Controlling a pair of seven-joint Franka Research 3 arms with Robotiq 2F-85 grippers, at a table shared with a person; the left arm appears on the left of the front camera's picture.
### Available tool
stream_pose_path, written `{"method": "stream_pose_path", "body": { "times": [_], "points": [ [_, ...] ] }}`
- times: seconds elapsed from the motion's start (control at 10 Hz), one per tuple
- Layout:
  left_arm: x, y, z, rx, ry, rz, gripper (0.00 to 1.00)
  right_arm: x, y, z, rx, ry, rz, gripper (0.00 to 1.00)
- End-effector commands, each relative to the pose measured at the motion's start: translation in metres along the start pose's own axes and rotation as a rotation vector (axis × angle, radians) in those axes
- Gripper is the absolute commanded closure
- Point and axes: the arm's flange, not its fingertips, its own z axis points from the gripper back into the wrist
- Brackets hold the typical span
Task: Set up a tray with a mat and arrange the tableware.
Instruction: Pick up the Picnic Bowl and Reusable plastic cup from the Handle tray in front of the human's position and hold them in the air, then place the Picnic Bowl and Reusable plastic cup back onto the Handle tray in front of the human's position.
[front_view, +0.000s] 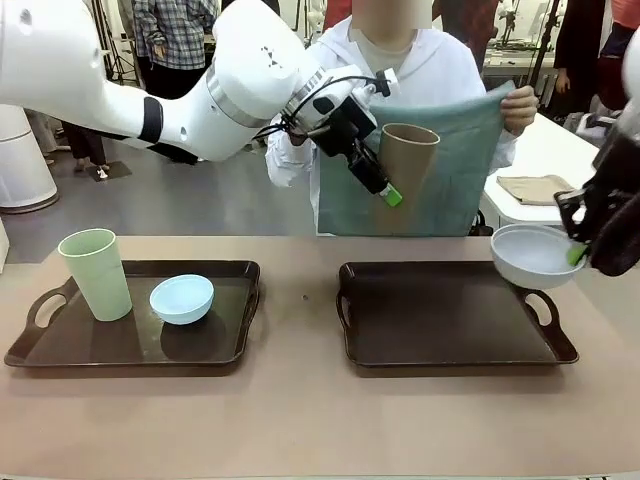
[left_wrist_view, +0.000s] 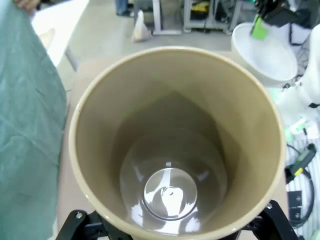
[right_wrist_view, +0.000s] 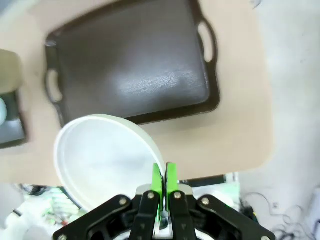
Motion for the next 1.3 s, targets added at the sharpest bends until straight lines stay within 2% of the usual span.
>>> {"method": "stream_pose_path", "body": {
  "times": [0.0,0.2,0.3,1.2],
  "points": [
    [-0.003,-0.024,0.014,0.016,-0.044,0.029,0.96,-0.005,0.006,0.014,-0.014,-0.026,-0.041,0.99],
    [0.002,-0.033,0.022,0.071,-0.068,0.069,0.96,0.011,0.008,0.007,-0.014,0.021,-0.043,0.99],
    [0.011,-0.017,0.013,0.010,-0.028,0.014,0.96,-0.011,0.002,0.025,-0.003,-0.039,-0.018,0.99],
    [0.011,-0.017,0.013,0.010,-0.028,0.014,0.96,-0.011,0.002,0.025,-0.003,-0.039,-0.018,0.99]
  ]
}}
